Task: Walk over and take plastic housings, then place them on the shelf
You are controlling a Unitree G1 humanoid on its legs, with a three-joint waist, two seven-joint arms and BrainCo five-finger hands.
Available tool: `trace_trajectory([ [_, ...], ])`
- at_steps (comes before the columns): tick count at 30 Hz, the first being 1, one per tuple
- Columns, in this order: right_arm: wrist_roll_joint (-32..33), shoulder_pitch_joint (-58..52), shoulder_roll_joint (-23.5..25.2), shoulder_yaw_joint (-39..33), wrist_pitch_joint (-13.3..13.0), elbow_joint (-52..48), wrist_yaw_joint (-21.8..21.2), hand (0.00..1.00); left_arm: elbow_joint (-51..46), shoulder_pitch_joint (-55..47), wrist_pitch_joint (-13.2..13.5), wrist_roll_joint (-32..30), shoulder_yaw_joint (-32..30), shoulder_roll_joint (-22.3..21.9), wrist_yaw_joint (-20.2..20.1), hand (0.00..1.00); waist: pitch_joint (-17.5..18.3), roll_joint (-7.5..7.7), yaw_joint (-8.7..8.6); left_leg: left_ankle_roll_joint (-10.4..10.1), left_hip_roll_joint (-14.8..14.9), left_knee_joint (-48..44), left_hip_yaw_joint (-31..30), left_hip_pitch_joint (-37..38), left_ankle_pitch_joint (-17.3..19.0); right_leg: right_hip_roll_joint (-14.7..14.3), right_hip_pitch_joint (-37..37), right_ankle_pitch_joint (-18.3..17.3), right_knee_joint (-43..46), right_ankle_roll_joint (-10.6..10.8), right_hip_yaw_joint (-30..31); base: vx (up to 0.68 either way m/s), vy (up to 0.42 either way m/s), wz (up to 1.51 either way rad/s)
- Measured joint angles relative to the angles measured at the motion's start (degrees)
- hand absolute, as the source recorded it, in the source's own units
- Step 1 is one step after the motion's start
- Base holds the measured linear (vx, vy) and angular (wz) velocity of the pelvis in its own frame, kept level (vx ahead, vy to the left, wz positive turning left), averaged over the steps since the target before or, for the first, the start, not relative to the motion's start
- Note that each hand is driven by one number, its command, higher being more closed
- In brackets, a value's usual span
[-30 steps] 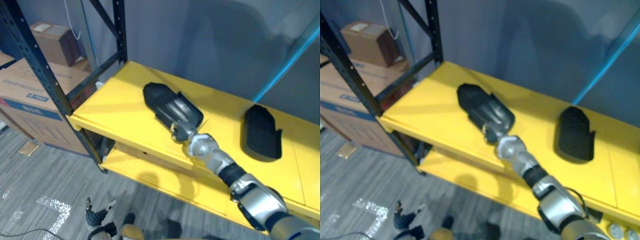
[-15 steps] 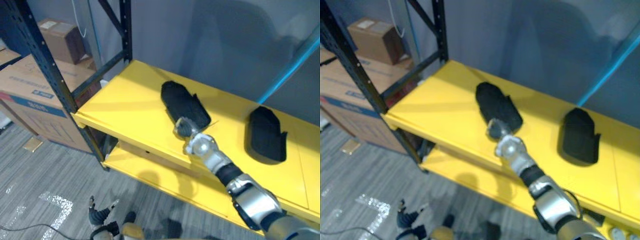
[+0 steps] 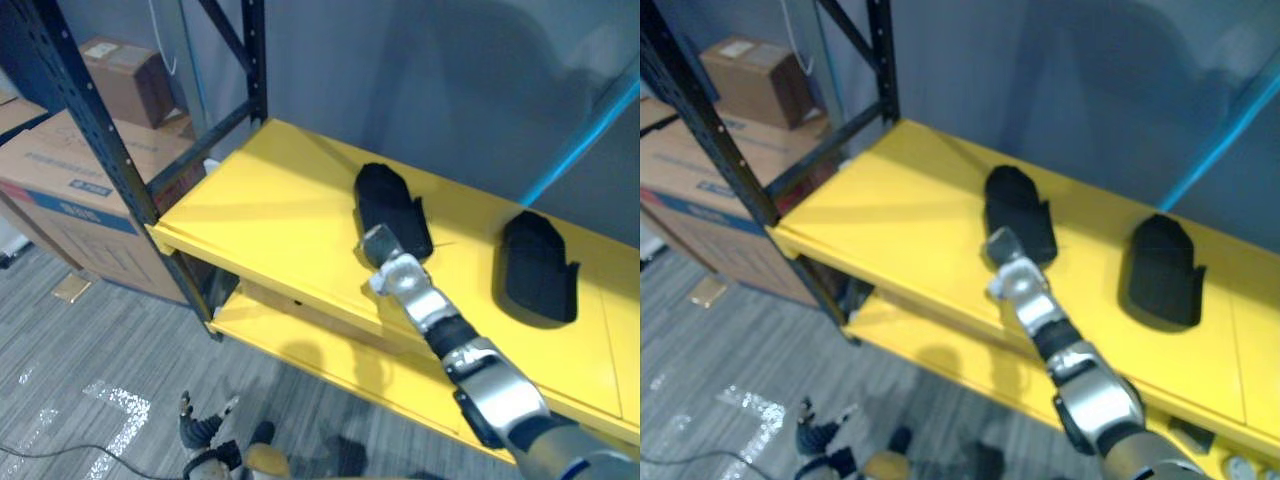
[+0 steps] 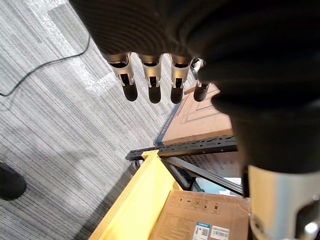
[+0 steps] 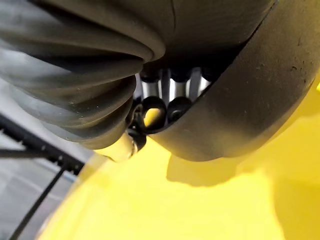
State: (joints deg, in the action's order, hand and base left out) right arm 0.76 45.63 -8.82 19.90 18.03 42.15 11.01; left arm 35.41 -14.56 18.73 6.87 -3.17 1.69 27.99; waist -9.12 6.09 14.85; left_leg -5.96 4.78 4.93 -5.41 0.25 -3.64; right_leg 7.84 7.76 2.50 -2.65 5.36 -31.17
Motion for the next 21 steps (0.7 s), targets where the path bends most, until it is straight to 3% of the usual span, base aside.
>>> trace_trajectory([
  [2, 1.54, 0.54, 0.58, -0.25, 0.87, 0.17, 0.16, 0.00, -0.12, 0.05, -0.10, 0.05, 0.06, 0.00, 0.00, 0.00, -0.21, -0.32, 0.00, 0.00, 0.02, 0.00, 0.07, 0.23, 0.00, -0.01, 0.19, 0.00, 0.00, 0.00, 0.06, 0.00, 0.000, 0.00],
  [9, 4.18, 2.05, 1.19, -0.78, 0.21, 2.25, 0.47, 0.00, -0.13, 0.12, -0.24, 0.07, 0.14, 0.00, 0.03, 0.00, -0.60, -0.92, -0.02, -0.01, 0.21, 0.00, 0.42, 0.50, 0.02, -0.15, 0.27, 0.00, -0.01, 0.00, 0.31, 0.00, -0.002, 0.00],
  [11, 3.90, 2.04, 1.21, -0.78, -1.66, 2.26, 0.51, 0.00, -0.13, 0.12, -0.24, 0.09, 0.20, 0.00, 0.02, 0.00, -0.63, -0.97, -0.03, -0.01, 0.23, 0.00, 0.43, 0.49, 0.02, -0.18, 0.27, 0.00, -0.02, 0.00, 0.30, 0.00, 0.000, 0.00],
  [13, 2.82, 2.05, 1.13, -0.90, -6.76, 1.06, 0.51, 0.00, -0.13, 0.05, -0.24, 0.09, 0.15, 0.03, -0.11, 0.00, -0.67, -1.03, -0.09, -0.02, 0.24, -0.02, 0.42, 0.47, 0.02, -0.20, 0.26, 0.00, -0.08, 0.00, 0.29, 0.00, 0.000, 0.00],
  [15, 1.52, 2.05, 0.90, -1.41, -9.95, -1.70, 0.91, 0.00, -0.12, -0.07, -0.21, 0.09, 0.04, 0.07, -0.22, 0.00, -0.67, -1.03, -0.18, -0.02, 0.25, -0.04, 0.40, 0.40, 0.02, -0.22, 0.25, 0.01, -0.14, 0.00, 0.25, 0.00, 0.000, 0.00],
  [18, -5.12, 2.19, -0.73, -3.06, -15.49, -9.80, 5.73, 0.00, -0.09, -0.38, 0.00, 0.05, -0.06, 0.12, -1.19, 0.00, -0.67, -1.03, -0.22, -0.02, 0.20, -0.05, 0.36, 0.42, 0.03, -0.18, 0.25, 0.02, -0.20, 0.03, 0.20, 0.00, 0.000, 0.00],
  [21, -10.05, 2.23, -3.14, -3.44, -18.37, -14.16, 10.10, 0.00, 0.00, -0.98, 0.24, 0.03, -0.06, 0.16, -1.96, 0.00, -0.65, -1.00, -0.87, -0.02, 0.11, -0.25, 0.37, 0.59, 0.01, -0.11, 0.25, 0.06, -0.20, 0.08, 0.21, 0.00, 0.000, 0.00],
])
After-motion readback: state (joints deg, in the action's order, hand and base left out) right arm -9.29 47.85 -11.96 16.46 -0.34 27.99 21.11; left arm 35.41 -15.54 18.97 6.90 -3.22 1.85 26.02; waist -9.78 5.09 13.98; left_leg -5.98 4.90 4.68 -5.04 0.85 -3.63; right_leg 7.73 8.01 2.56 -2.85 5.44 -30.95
